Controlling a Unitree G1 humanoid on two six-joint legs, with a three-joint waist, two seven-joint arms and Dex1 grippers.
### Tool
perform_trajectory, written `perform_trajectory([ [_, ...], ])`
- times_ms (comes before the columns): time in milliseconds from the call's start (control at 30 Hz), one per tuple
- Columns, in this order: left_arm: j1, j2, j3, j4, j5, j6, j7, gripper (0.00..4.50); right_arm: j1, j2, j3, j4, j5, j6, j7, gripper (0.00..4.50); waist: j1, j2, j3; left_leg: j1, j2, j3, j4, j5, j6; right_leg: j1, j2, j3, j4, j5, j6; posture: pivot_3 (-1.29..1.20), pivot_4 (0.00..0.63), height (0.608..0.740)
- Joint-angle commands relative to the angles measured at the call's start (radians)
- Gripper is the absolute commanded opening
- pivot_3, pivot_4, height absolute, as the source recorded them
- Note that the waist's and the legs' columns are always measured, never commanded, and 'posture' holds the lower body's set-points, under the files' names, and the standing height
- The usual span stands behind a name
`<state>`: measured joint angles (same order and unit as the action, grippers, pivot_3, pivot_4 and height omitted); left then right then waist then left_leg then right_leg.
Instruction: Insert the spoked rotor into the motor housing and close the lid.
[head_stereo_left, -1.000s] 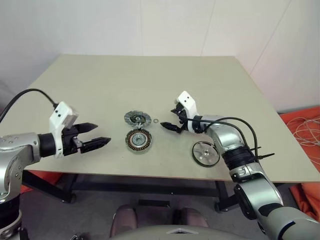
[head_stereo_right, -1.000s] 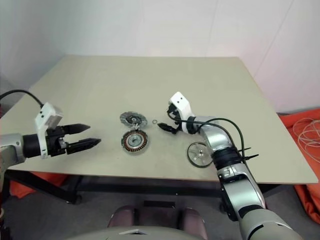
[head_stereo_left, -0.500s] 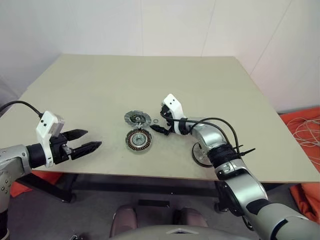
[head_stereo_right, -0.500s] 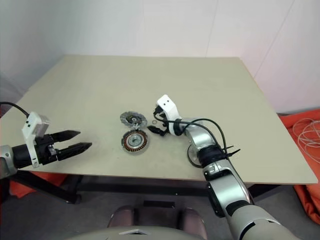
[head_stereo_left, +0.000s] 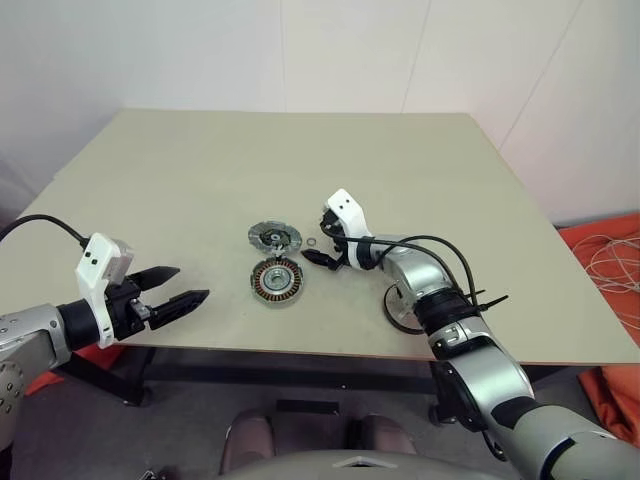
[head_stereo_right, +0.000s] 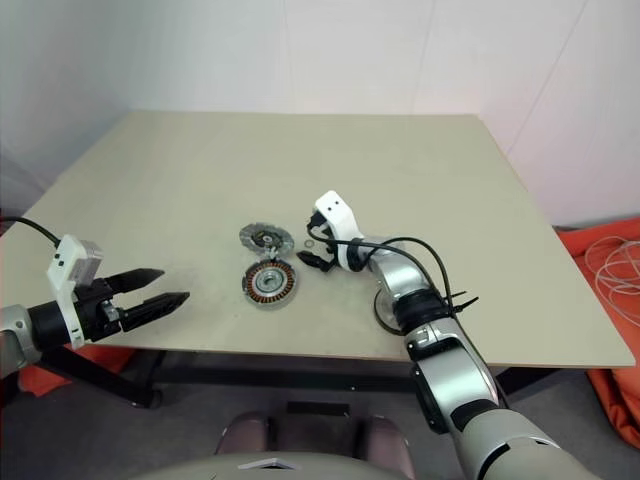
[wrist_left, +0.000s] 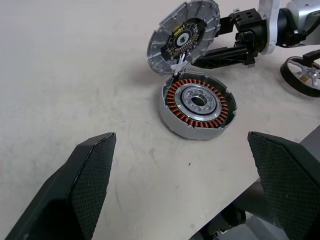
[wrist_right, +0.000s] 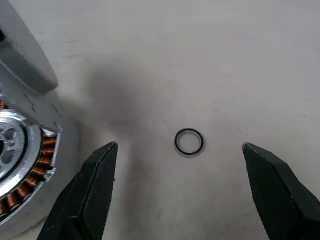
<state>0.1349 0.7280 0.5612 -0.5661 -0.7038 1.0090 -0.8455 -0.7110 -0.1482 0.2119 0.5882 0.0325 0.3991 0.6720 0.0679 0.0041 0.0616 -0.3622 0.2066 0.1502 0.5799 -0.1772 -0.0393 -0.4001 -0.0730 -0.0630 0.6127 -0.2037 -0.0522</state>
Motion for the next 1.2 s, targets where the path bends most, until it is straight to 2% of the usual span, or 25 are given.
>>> perform_trajectory([
  [33,-0.010,0.011,0.013,-0.017,-0.028,-0.032,0.021,4.47,-0.044,0.015,-0.009,0.030,-0.009,-0.018,-0.021,4.50,0.000,0.000,0.000,0.000,0.000,0.000,0.000,0.000,0.000,0.000,0.000,0.000,0.000,0.000,0.000,0.00,0.000,0.740],
  [367,0.026,0.039,0.033,-0.011,-0.053,-0.068,0.026,4.47,-0.089,0.040,-0.038,0.151,-0.011,-0.068,-0.060,4.50,-0.001,0.000,0.000,0.001,0.000,0.000,0.000,0.000,-0.001,0.000,0.000,0.001,0.002,0.000,0.000,0.00,0.000,0.740],
  [500,0.020,0.046,0.026,-0.011,-0.064,-0.073,0.038,4.47,-0.106,0.058,-0.046,0.206,-0.013,-0.093,-0.073,4.50,-0.001,0.000,0.000,0.002,0.000,0.000,0.000,0.001,-0.001,0.000,0.000,0.001,0.003,-0.003,0.005,0.00,0.000,0.740],
  [800,0.006,0.062,0.014,0.005,-0.073,-0.093,0.052,4.47,-0.132,0.074,-0.046,0.277,-0.037,-0.141,-0.076,4.50,-0.002,0.000,0.000,0.011,0.000,0.001,0.000,0.001,-0.002,0.003,0.000,0.005,0.007,-0.004,0.006,0.00,0.000,0.740],
  [900,0.000,0.064,0.008,0.008,-0.076,-0.098,0.059,4.50,-0.133,0.079,-0.042,0.284,-0.046,-0.153,-0.077,3.92,-0.002,-0.001,0.000,0.011,0.000,0.001,0.000,0.001,-0.002,0.004,0.000,0.006,0.007,-0.004,0.006,0.00,0.000,0.740],
  [1200,-0.013,0.064,-0.006,0.021,-0.072,-0.115,0.067,4.50,-0.137,0.099,-0.029,0.287,-0.071,-0.179,-0.073,0.89,-0.002,-0.001,0.000,0.012,0.000,0.002,-0.001,0.001,-0.002,0.003,0.001,0.006,0.007,-0.004,0.006,0.00,0.000,0.740],
])
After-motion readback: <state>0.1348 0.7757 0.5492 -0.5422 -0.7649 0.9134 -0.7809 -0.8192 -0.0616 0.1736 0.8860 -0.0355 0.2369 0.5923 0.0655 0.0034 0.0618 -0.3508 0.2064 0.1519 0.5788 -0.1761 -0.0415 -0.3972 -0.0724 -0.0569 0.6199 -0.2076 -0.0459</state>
